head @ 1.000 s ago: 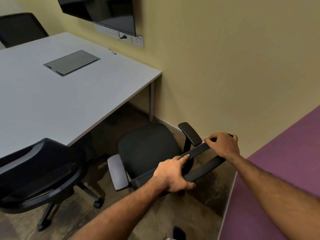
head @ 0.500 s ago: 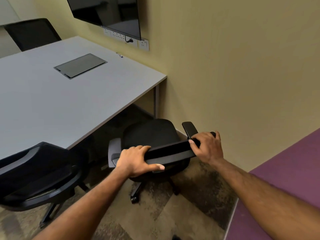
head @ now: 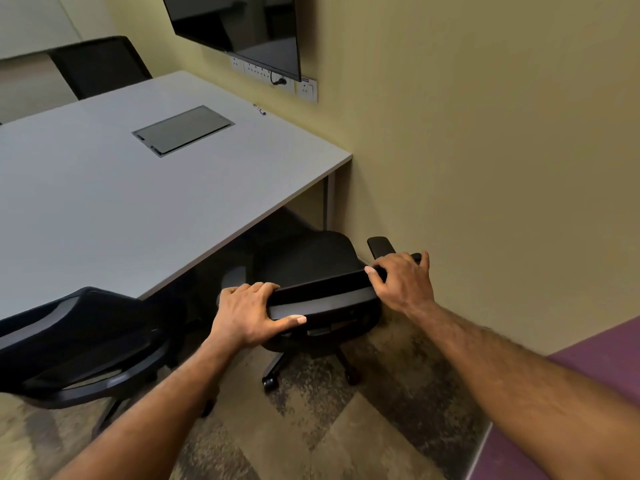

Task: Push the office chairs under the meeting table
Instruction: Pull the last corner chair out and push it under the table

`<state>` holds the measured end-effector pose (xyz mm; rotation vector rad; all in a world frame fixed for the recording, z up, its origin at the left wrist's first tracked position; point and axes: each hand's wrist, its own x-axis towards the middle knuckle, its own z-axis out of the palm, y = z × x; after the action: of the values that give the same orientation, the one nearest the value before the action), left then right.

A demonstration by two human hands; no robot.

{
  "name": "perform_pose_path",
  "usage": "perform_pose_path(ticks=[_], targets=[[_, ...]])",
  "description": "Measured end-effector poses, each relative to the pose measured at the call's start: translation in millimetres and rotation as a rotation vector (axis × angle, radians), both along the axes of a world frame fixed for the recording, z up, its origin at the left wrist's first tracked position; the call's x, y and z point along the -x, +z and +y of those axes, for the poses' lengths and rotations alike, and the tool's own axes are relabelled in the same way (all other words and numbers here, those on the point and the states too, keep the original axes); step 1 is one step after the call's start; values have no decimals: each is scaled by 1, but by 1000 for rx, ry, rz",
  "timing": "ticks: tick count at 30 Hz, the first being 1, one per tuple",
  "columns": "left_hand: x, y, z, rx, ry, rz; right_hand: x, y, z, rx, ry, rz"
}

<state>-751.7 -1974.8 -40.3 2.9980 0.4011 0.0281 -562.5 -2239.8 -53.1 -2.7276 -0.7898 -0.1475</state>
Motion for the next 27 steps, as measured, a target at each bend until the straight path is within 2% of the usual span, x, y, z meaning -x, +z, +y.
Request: perform_pose_path(ticks=[7,16,23,27], targets=[[-24,-1,-8,11,103,-21,-38,-3,14,11,-10,-70],[-79,-6,-15,2,254,-28,-108,5,47,107,-122,4],[-122,-3,-12,58,341,12,-170,5,77,-27,-37,207],[-137,0,-5,51,339,46,-200,0,91,68,35,175]])
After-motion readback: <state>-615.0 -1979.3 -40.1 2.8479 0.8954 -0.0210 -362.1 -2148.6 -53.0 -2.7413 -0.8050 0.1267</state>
